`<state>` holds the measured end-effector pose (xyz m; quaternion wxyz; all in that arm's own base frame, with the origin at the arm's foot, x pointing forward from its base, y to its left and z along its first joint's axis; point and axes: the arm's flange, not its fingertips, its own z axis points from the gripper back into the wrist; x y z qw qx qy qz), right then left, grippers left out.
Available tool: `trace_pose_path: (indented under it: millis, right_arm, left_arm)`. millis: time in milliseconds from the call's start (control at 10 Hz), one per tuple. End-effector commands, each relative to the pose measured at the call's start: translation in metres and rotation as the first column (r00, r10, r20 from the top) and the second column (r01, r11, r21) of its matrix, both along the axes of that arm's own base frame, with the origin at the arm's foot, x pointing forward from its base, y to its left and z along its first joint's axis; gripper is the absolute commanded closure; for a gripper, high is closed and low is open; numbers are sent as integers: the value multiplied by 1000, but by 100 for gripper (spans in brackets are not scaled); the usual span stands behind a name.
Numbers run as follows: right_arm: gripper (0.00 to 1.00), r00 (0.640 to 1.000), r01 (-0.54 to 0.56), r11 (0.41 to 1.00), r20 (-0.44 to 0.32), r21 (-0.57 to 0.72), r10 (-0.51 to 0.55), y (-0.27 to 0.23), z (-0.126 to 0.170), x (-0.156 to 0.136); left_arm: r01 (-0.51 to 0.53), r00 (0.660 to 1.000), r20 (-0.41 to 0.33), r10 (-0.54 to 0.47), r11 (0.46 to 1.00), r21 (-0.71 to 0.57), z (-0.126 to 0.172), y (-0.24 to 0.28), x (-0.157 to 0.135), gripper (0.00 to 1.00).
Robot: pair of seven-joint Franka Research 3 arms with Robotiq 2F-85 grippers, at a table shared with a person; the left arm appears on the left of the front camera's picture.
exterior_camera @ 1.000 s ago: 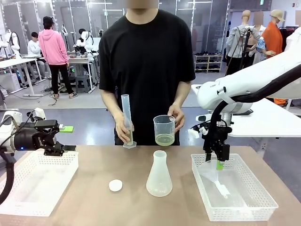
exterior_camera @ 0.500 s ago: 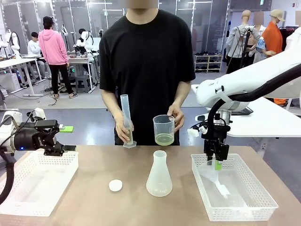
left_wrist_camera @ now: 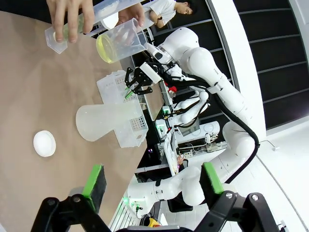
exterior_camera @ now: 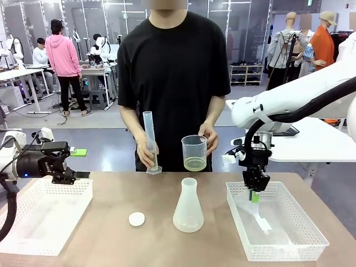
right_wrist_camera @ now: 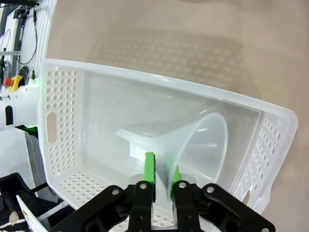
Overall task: Prepare the solutions needed for the experiment.
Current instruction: Pick up the Plastic Funnel and insert it into the Big flask.
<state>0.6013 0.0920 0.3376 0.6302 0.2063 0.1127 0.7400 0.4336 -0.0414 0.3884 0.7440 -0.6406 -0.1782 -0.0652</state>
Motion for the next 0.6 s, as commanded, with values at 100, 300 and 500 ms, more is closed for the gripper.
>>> trace_pose_path:
  millis: [100, 300, 500]
  right_arm:
    - [100, 1000, -17, 1000, -13, -10, 17, 0, 3, 6]
    - [100, 999, -24, 1000, -21, 2, 24, -1, 4, 5]
    - [100, 999, 27, 999, 25, -38, -26, 4, 20, -7]
  left_arm:
    - [-11, 1000, 8, 11, 999, -34, 2, -2, 1, 0]
    - [-11, 1000, 8, 11, 999, -34, 2, -2, 1, 0]
    - [-11, 1000, 8, 11, 999, -34, 2, -2, 1, 0]
